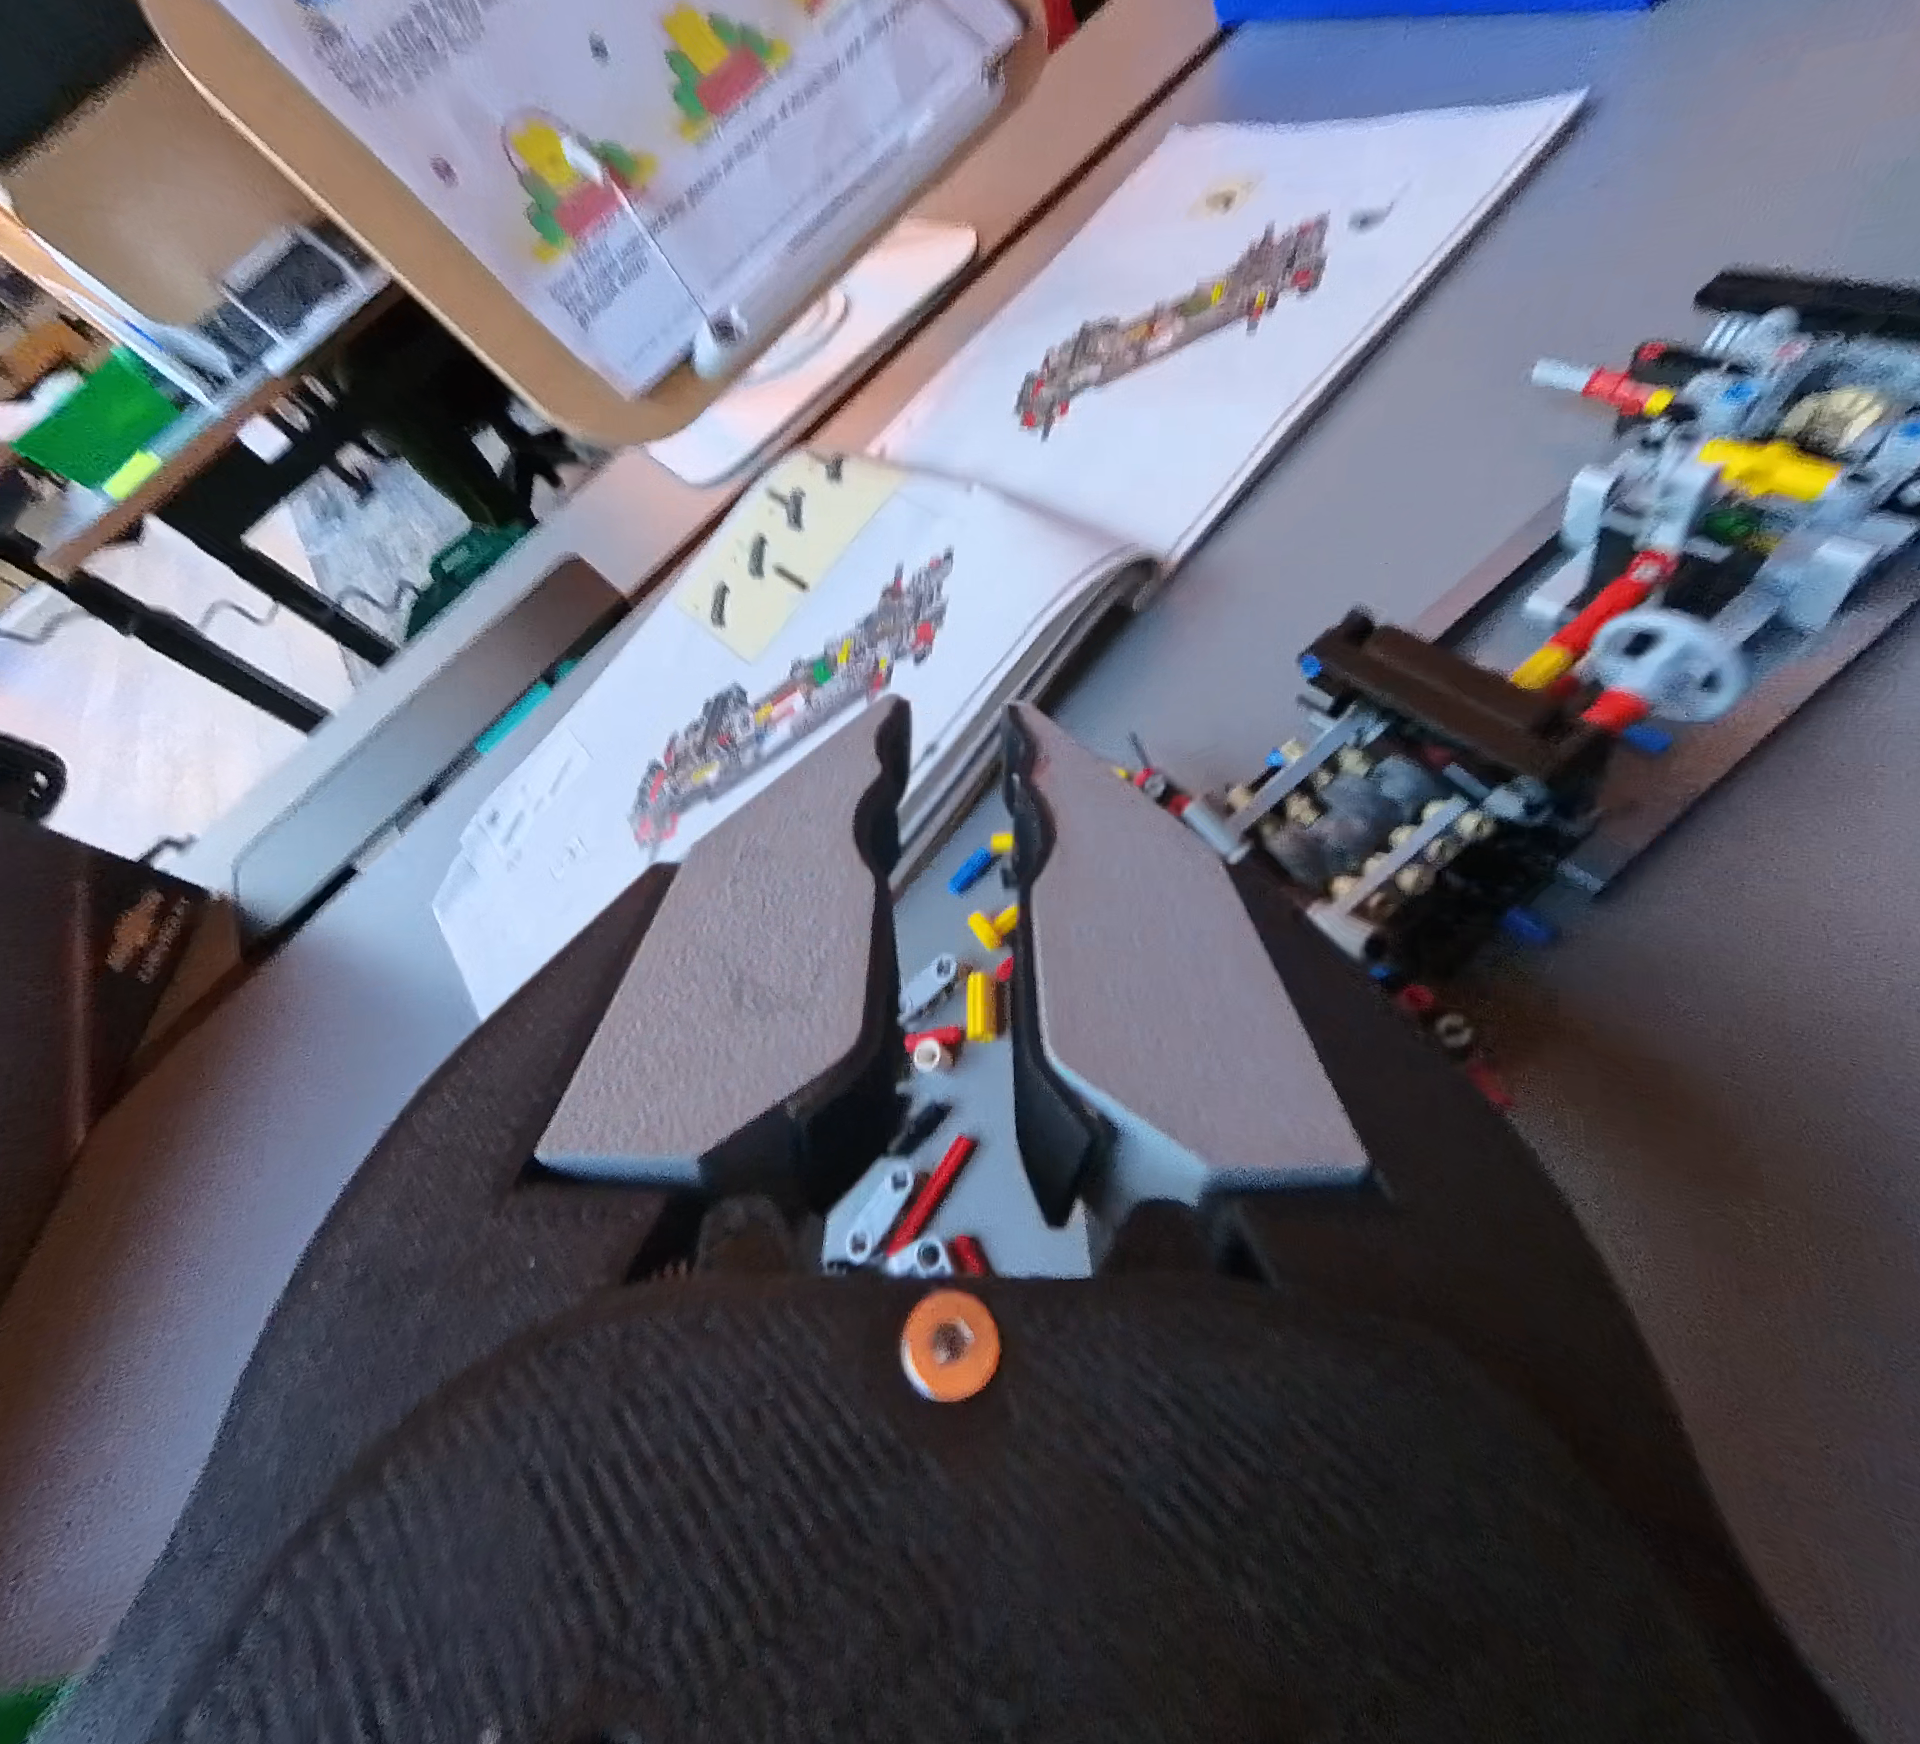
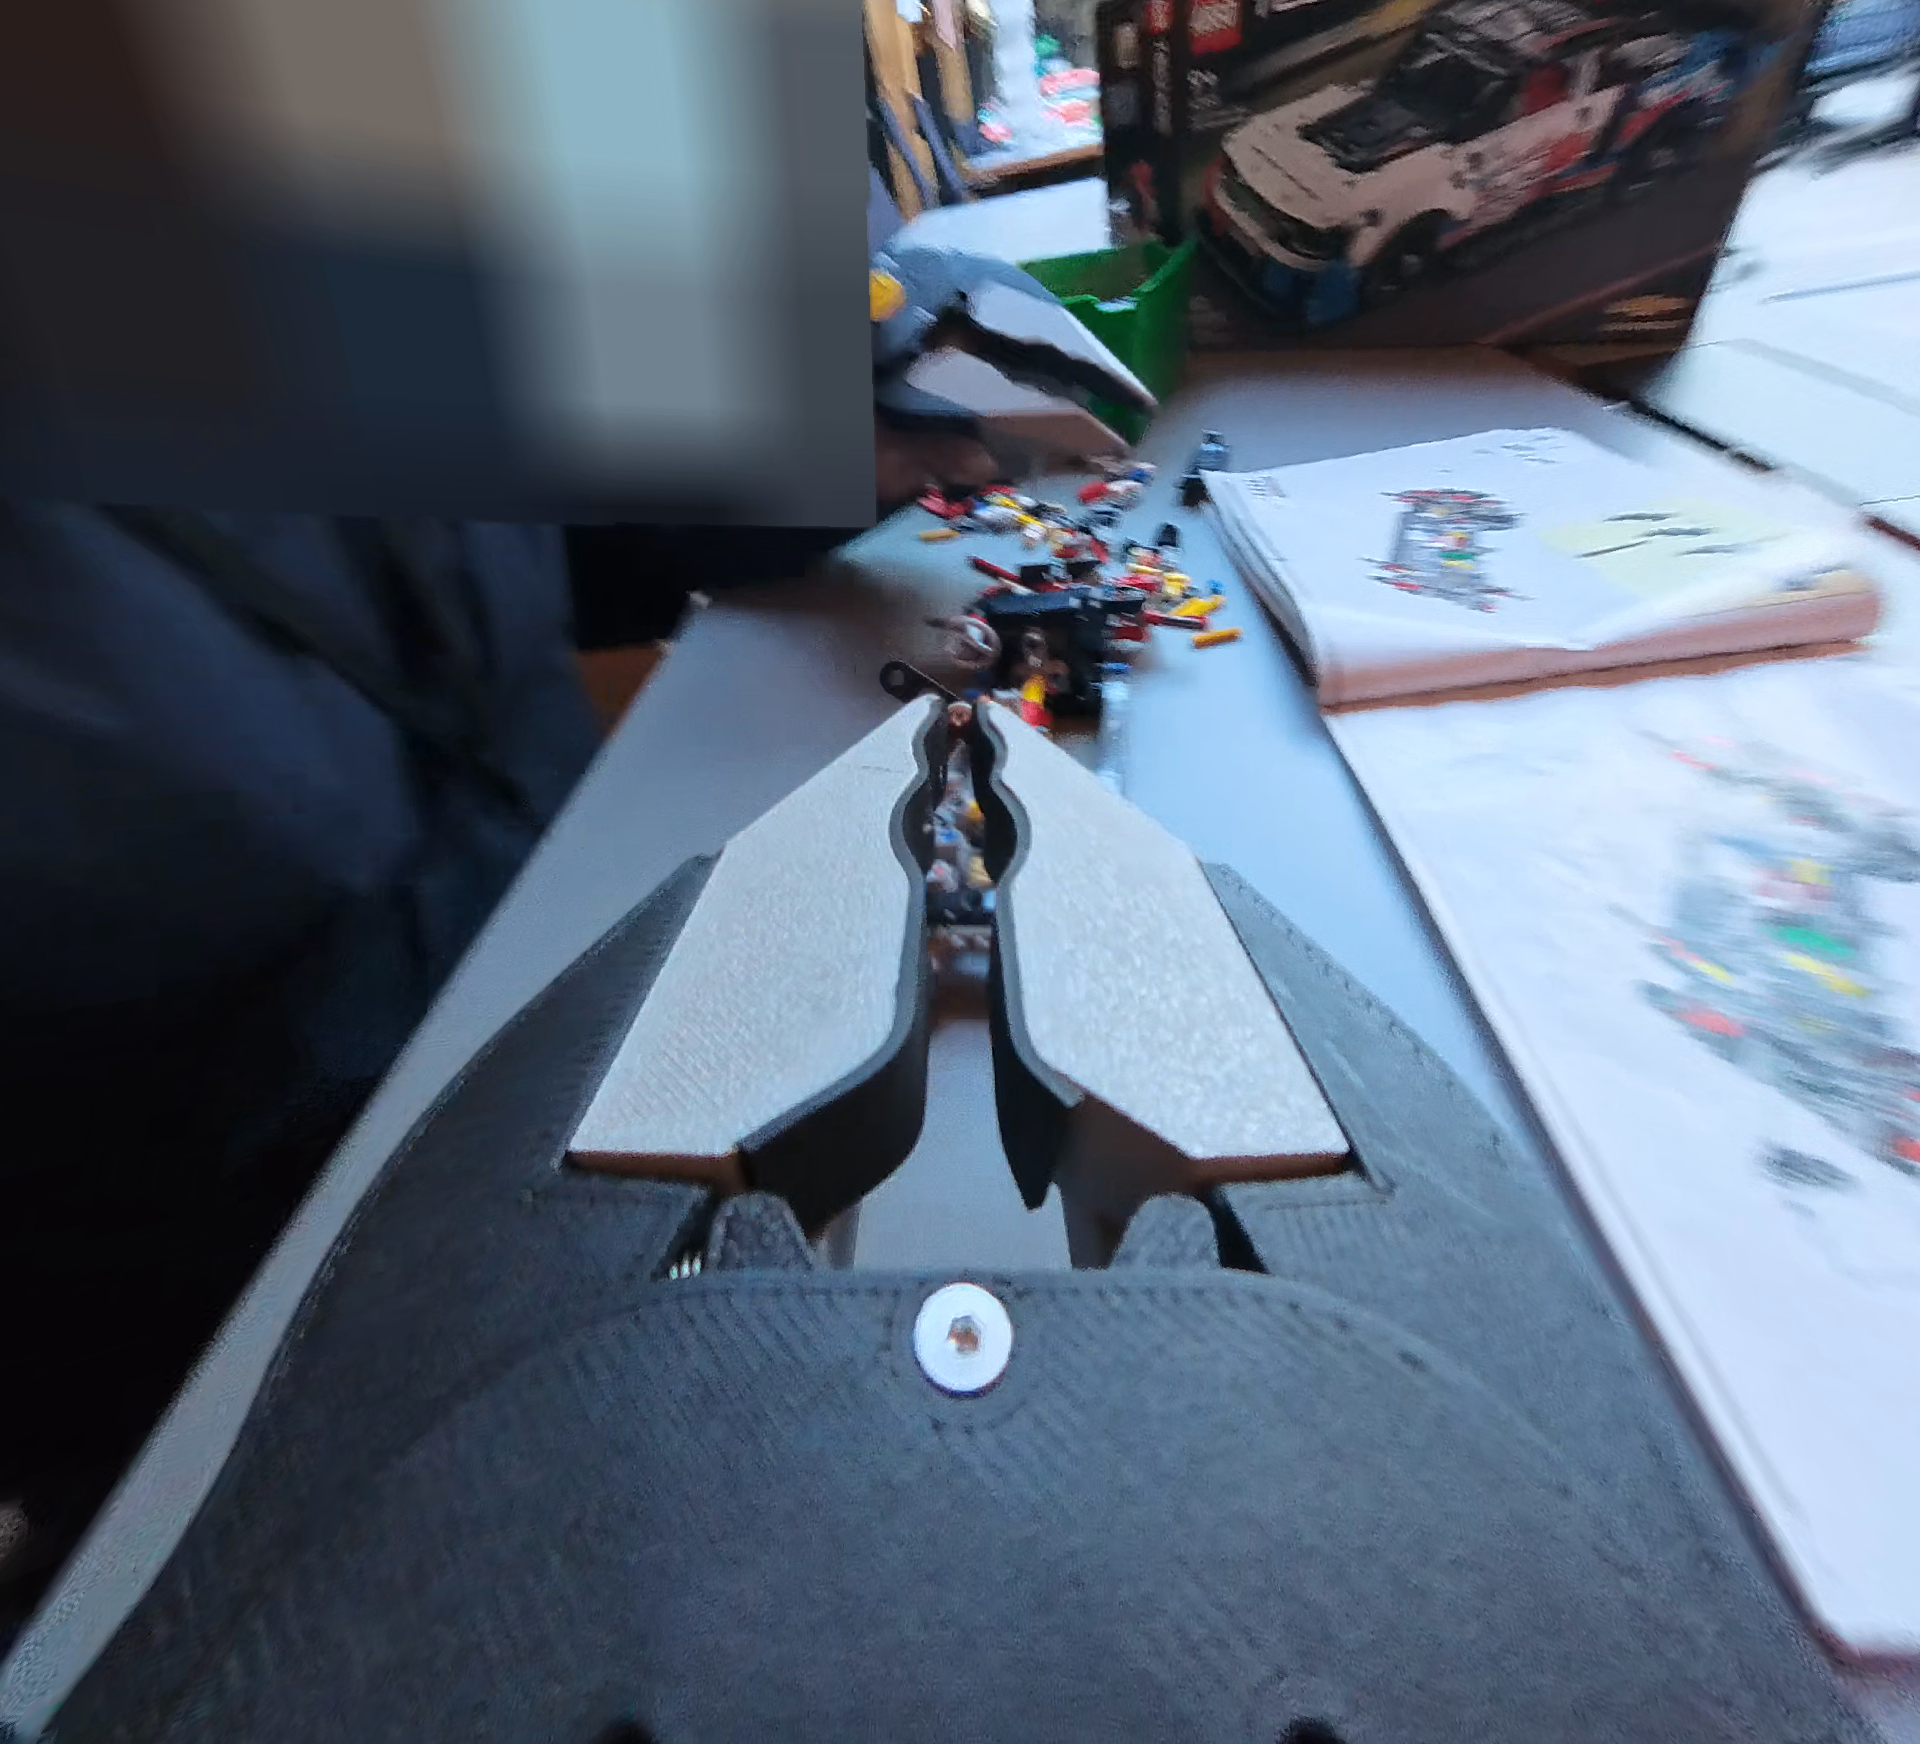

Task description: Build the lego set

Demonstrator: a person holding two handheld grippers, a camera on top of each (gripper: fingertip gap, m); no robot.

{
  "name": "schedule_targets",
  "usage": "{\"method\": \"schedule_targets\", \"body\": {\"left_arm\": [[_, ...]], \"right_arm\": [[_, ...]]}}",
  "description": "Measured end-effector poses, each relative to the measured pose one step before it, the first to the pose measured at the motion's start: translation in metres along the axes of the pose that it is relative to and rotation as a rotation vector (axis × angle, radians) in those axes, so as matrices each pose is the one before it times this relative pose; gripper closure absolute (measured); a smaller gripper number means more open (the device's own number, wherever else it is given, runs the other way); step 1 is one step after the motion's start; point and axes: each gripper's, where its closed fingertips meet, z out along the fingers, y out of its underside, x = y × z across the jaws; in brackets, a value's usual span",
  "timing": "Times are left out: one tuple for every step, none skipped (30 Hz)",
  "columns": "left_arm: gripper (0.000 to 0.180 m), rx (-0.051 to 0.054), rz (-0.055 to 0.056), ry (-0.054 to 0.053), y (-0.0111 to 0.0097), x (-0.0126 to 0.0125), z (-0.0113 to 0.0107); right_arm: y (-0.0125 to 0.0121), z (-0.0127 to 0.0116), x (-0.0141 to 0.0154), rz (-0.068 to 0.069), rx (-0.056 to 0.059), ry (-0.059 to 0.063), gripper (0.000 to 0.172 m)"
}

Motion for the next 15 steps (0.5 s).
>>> {"method": "schedule_targets", "body": {"left_arm": [[0.166,0.04,0.0099,-0.0056,-0.0118,0.00276,-0.00491],[0.166,0.031,0.0187,0.0021,-0.012,0.00504,-0.00474],[0.166,0.0121,0.0304,0.0079,-0.01014,0.00707,-0.00343],[0.165,-0.0088,0.0346,0.0164,-0.00743,0.00928,-0.00181],[0.165,-0.0263,0.0241,0.03,-0.00502,0.0123,-0.00049],[0.165,-0.0327,0.0095,0.0558,-0.00377,0.01731,0.00065],[0.164,-0.0262,-0.0021,0.0591,-0.00454,0.01862,0.00132],[0.163,-0.0106,-0.0025,0.0463,-0.00624,0.01766,0.00162],[0.163,-0.0012,0.0039,0.0452,-0.00709,0.01768,0.00218],[0.163,-0.0056,0.0106,0.0401,-0.00632,0.01655,0.00297],[0.162,-0.0057,0.0119,0.0139,-0.00586,0.01171,0.00366],[0.162,-0.003,0.007,0.0056,-0.00608,0.00947,0.00396],[0.162,0.0017,-0.0015,0.0109,-0.00643,0.00943,0.00423],[0.162,0.0047,-0.0087,0.0116,-0.00618,0.00859,0.00449],[0.162,0.0018,-0.0131,0.0088,-0.00463,0.00706,0.00528]], "right_arm": [[0.0016,-0.00321,0.00103,-0.0259,-0.0154,0.0319,0.171],[0.00552,-0.00356,0.0038,-0.0075,-0.0288,0.0313,0.171],[0.00693,-0.00326,0.00407,0.008,-0.0412,0.0267,0.171],[0.00534,-0.00262,0.00169,0.0076,-0.0367,0.0188,0.171],[0.00179,-0.00181,-0.00177,-0.0082,-0.022,0.0129,0.171],[-0.00115,-0.00137,-0.00469,-0.0245,-0.0124,0.0119,0.171],[-0.00128,-0.00062,-0.00505,-0.0306,-0.016,0.0106,0.171],[0.00005,-0.00039,-0.00491,-0.0301,-0.0305,0.0114,0.171],[0.00159,0.00033,-0.00402,-0.0275,-0.0414,0.0134,0.171],[0.00324,0.00048,-0.00267,-0.0241,-0.0478,0.0139,0.171],[0.0036,0.00114,-0.00258,-0.0221,-0.0488,0.0132,0.171],[0.00396,0.00148,-0.00173,-0.0207,-0.0462,0.0138,0.171],[0.00463,0.00152,-0.00026,-0.0175,-0.0451,0.0158,0.171],[0.00526,0.00111,0.00081,-0.0136,-0.0421,0.0184,0.171],[0.00394,0.00107,0.00129,-0.0102,-0.0309,0.0226,0.171]]}}
